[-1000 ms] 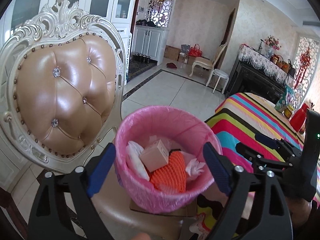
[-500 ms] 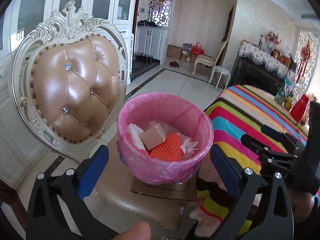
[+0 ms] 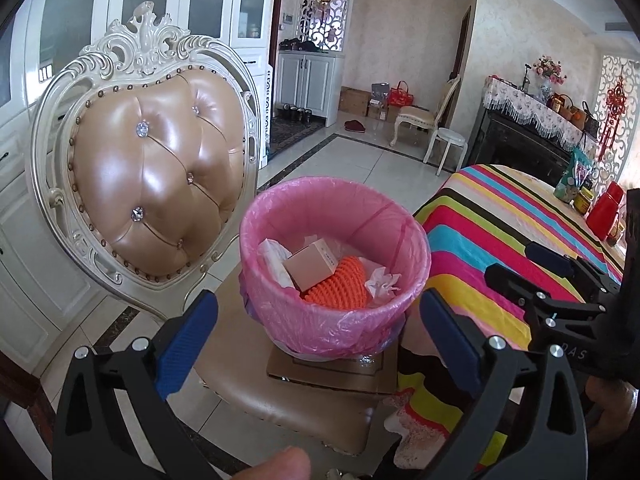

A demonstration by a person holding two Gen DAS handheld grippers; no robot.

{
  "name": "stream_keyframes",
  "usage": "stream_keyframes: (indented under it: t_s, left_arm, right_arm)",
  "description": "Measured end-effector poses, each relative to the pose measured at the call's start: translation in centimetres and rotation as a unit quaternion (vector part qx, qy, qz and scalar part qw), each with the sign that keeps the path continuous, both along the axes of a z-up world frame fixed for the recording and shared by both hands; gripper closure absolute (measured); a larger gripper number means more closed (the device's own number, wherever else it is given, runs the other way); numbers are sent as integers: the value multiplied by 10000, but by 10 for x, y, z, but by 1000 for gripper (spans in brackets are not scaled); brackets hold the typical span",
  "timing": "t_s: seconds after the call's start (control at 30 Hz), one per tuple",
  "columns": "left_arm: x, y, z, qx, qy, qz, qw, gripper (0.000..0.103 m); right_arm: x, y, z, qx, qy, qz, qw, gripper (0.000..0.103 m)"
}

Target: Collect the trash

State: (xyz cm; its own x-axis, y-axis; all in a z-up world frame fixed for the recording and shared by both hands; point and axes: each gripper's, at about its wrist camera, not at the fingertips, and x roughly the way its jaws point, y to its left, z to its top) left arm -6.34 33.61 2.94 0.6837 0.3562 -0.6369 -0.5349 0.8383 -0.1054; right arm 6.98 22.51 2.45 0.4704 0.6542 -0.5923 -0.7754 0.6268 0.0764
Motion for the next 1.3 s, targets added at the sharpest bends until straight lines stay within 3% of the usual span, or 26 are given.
stream_keyframes:
  t_s: [1.3]
  left_arm:
    - [4,-4,-3,-140,-24,-162,9998,5]
  right_arm:
    - [-1,0,1,0,41,9,10000,18]
